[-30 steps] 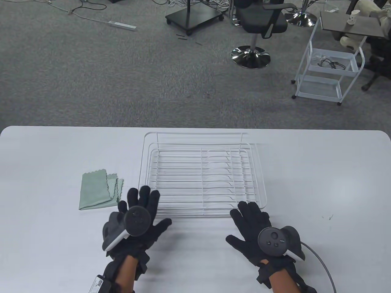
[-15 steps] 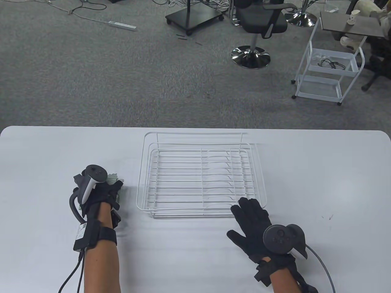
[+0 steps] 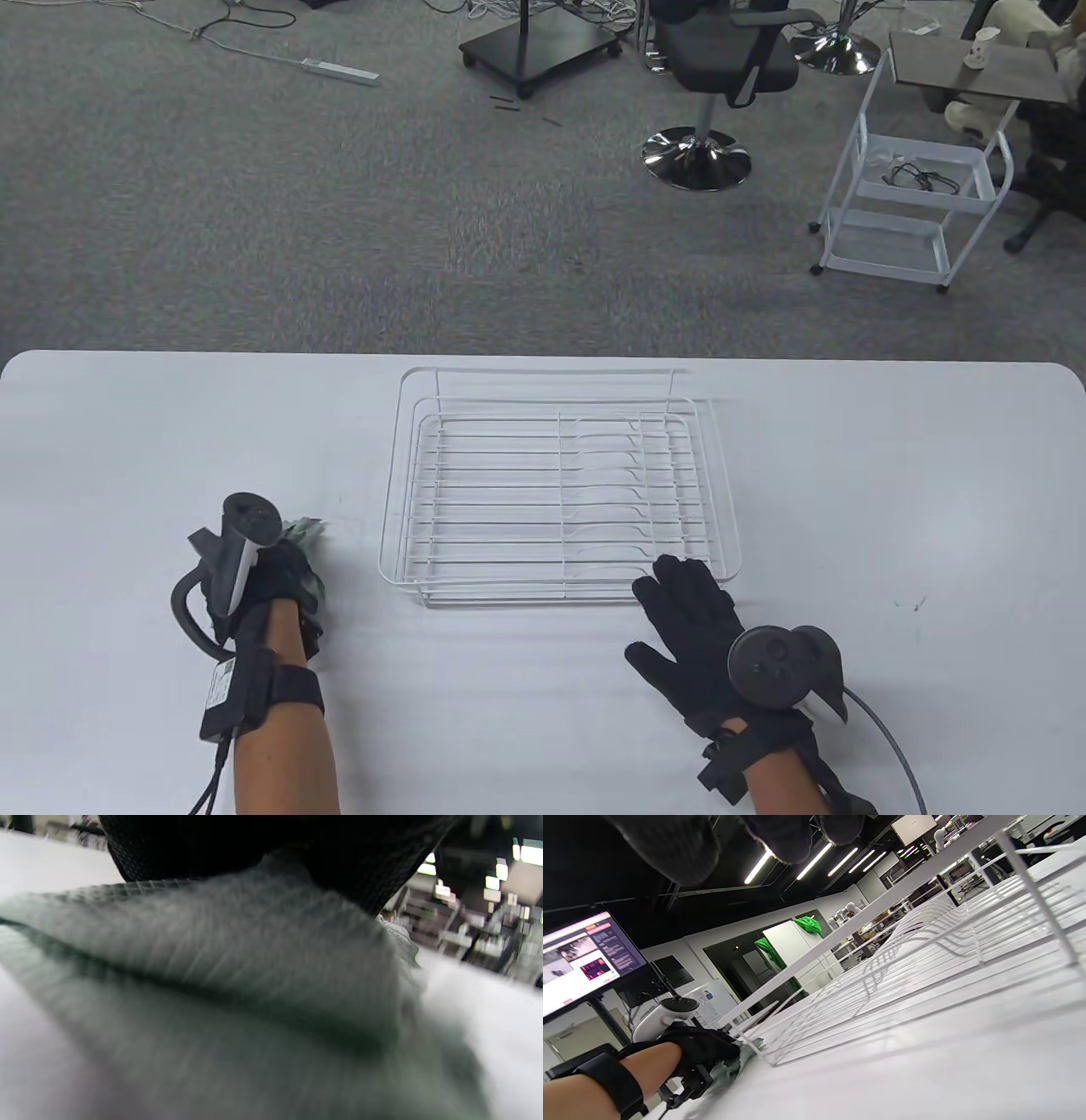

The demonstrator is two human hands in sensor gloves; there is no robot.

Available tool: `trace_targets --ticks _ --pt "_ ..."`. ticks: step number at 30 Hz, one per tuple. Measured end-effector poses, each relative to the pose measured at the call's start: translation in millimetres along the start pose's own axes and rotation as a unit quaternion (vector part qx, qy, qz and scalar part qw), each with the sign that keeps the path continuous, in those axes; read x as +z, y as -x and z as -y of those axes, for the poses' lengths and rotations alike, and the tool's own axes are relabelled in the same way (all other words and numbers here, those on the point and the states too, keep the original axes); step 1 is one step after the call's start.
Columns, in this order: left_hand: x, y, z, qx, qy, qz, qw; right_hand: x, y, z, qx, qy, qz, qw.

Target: Drape fish scale cleaning cloth over dish rack edge

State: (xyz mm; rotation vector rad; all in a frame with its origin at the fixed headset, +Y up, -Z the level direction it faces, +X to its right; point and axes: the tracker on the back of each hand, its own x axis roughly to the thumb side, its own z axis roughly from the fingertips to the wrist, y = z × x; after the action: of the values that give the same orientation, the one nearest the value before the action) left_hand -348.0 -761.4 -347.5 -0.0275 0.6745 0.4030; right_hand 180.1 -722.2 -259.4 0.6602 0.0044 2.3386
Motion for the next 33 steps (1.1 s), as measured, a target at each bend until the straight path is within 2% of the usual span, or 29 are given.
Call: trace_targets --ticks 2,3,5,8,11,13,14,15,17,19,21,22,24,27,30,32,33 --pt "19 15 -16 0.103 0.000 0.000 0.995 2 -3 1 -0.022 0.007 0.008 1.000" --pt "31 20 -26 0.165 -0.009 0.010 0.986 3 -4 1 -0.029 0.010 0.011 0.999" --pt "54 21 -47 0.238 -0.029 0.045 0.970 5 -5 2 -0.047 0.019 0.017 0.999" --pt "99 2 -73 0.292 -0.042 0.143 0.945 7 -3 2 -0.105 0.025 0.020 0.994" --pt "151 -34 -79 0.316 -0.044 0.249 0.915 6 4 1 -0.207 0.033 0.014 0.978" --pt "187 -62 -67 0.337 -0.026 0.308 0.889 4 8 -3 -0.297 0.024 0.012 0.955" --pt "209 -82 -53 0.350 -0.009 0.350 0.869 4 10 -7 -0.374 0.027 0.012 0.927" --pt "217 -89 -46 0.353 0.000 0.365 0.861 4 10 -9 -0.395 0.029 0.013 0.918" --pt "246 -117 -14 0.341 0.031 0.417 0.842 5 9 -18 -0.495 0.026 0.009 0.869" --pt "263 -135 8 0.307 0.058 0.459 0.831 6 7 -26 -0.548 0.007 0.004 0.836" --pt "275 -143 19 0.283 0.074 0.483 0.825 6 7 -31 -0.576 0.011 0.000 0.817" --pt "279 -143 25 0.282 0.083 0.475 0.829 6 7 -32 -0.588 0.014 0.000 0.809" --pt "280 -142 33 0.280 0.111 0.478 0.825 7 8 -33 -0.589 0.018 -0.017 0.808" --pt "275 -138 38 0.309 0.137 0.471 0.815 6 9 -35 -0.568 0.026 -0.017 0.822" --pt "273 -136 39 0.313 0.130 0.457 0.822 6 3 -38 -0.566 0.012 -0.009 0.824" --pt "275 -137 40 0.297 0.135 0.458 0.827 6 -3 -38 -0.526 -0.001 0.009 0.850" --pt "277 -137 40 0.296 0.137 0.454 0.829 6 -7 -37 -0.477 -0.009 0.018 0.879"
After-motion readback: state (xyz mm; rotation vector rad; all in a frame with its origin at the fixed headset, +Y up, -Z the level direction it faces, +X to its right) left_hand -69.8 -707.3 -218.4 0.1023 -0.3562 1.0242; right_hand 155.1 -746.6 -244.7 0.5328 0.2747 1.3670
